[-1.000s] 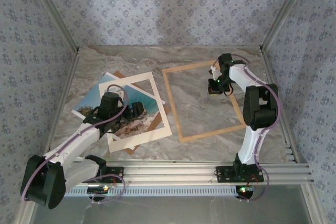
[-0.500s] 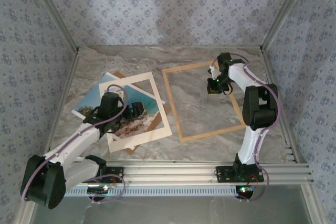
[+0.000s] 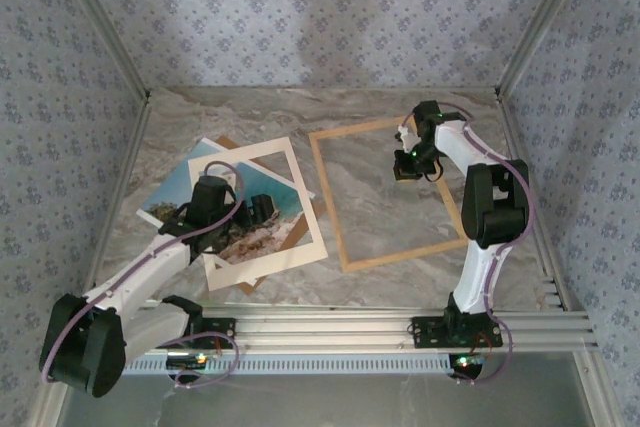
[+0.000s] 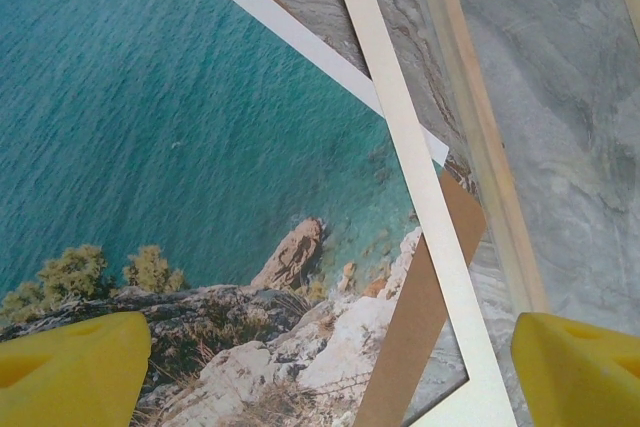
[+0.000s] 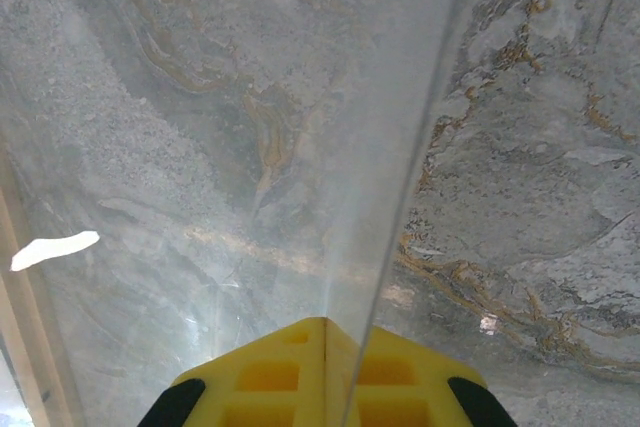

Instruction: Put the photo into the frame

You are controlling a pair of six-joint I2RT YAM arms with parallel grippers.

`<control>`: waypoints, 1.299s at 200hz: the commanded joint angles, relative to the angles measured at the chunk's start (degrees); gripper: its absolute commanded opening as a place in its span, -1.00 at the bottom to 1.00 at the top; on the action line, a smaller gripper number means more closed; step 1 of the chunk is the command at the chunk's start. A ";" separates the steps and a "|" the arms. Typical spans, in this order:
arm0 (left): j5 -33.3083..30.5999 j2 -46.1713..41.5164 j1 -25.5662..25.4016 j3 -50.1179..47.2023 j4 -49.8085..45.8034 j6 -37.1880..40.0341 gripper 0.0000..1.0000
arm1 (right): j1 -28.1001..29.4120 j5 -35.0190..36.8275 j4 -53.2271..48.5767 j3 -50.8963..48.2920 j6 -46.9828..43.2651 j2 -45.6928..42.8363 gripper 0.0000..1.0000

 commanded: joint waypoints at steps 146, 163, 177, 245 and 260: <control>-0.95 0.99 -0.61 0.08 0.21 0.87 0.86 | 0.11 5.37 -4.92 2.92 -0.22 3.38 -1.00; -1.08 0.96 -0.66 -0.01 0.10 0.87 0.86 | 0.14 5.61 -5.02 2.83 0.02 3.56 -1.00; -1.07 1.00 -0.66 -0.09 0.02 0.96 0.86 | 0.01 5.63 -4.92 2.83 0.44 3.60 -1.00; -1.40 0.81 -0.70 0.00 -0.34 1.23 0.86 | -0.46 4.24 -3.72 2.51 1.52 2.43 -1.00; -1.50 0.81 -0.69 -0.09 -0.46 1.31 0.86 | -0.80 4.58 -3.75 2.48 1.52 2.33 -1.00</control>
